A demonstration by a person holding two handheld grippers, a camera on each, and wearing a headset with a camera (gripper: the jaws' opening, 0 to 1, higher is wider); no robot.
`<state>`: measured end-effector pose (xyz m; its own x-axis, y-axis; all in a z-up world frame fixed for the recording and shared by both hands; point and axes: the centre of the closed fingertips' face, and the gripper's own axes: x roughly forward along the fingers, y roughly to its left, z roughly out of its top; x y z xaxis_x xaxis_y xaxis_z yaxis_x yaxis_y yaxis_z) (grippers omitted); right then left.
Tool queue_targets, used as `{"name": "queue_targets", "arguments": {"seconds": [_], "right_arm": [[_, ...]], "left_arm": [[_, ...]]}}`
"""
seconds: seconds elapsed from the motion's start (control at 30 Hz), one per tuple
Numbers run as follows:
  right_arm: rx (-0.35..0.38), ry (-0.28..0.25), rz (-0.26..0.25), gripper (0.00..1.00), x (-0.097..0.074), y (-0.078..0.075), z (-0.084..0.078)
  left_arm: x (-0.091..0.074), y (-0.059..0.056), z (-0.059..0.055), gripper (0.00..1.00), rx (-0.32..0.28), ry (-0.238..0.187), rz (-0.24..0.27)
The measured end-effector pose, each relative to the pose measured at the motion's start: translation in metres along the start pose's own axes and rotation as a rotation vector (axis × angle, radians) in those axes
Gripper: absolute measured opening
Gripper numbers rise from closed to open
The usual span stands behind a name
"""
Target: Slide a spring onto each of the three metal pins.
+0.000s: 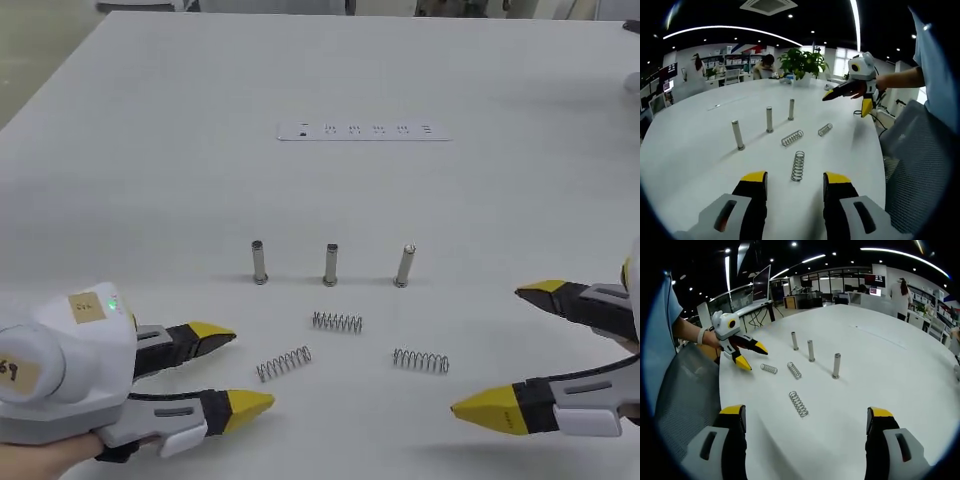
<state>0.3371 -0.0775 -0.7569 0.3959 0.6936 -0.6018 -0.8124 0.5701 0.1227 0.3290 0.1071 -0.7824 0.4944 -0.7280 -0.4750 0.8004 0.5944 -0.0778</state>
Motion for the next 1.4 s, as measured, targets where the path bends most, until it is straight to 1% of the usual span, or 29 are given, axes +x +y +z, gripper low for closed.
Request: {"name": "queue_targets", "arguments": {"seconds": [0.03,0.1,0.17,0.27,0.33,0.43,0.5,0.57,0.73,0.77,0.93,1.23,1.4], "right_arm": [[-0.001,0.0,0.001,0.99,0.0,0.0,0.0],[0.0,0.001,0.001,0.99,0.001,0.0,0.0],[0.001,-0.001,0.003,0.99,0.001,0.001,0.0],[0.0,-0.001,0.004,0.99,0.001,0.001,0.0],[0.0,0.0,0.003,0.99,0.001,0.001,0.0],[0.002,0.0,0.004,0.99,0.0,0.001,0.0],[0.003,0.002,0.003,0.99,0.0,0.001,-0.002],[0.005,0.003,0.003,0.99,-0.001,0.001,-0.003],[0.009,0.004,0.001,0.99,-0.001,0.001,-0.004],[0.007,0.006,0.002,0.99,-0.001,0.001,-0.004],[0.012,0.004,-0.001,0.99,-0.001,-0.001,-0.004],[0.012,0.009,0.001,0.99,0.001,0.0,-0.005],[0.014,0.007,0.002,0.99,0.001,0.0,-0.005]], "left_arm": [[0.0,0.0,0.0,0.38,-0.005,-0.001,-0.003],[0.002,0.0,-0.001,0.34,0.004,0.001,-0.001],[0.003,0.003,-0.004,0.31,-0.006,0.006,0.002],[0.005,0.004,-0.006,0.28,-0.013,0.007,0.001],[0.006,0.003,-0.008,0.26,-0.011,0.009,-0.001],[0.008,0.002,-0.011,0.2,-0.008,0.014,-0.005],[0.009,0.001,-0.012,0.2,-0.008,0.018,-0.009],[0.01,0.001,-0.013,0.17,-0.002,0.02,-0.009],[0.013,-0.001,-0.013,0.13,-0.005,0.018,-0.016],[0.014,0.001,-0.013,0.13,0.002,0.021,-0.013],[0.015,0.001,-0.013,0.08,0.003,0.021,-0.014],[0.018,0.001,-0.013,0.04,-0.004,0.023,-0.019],[0.018,0.0,-0.013,0.03,-0.001,0.022,-0.017]]}}
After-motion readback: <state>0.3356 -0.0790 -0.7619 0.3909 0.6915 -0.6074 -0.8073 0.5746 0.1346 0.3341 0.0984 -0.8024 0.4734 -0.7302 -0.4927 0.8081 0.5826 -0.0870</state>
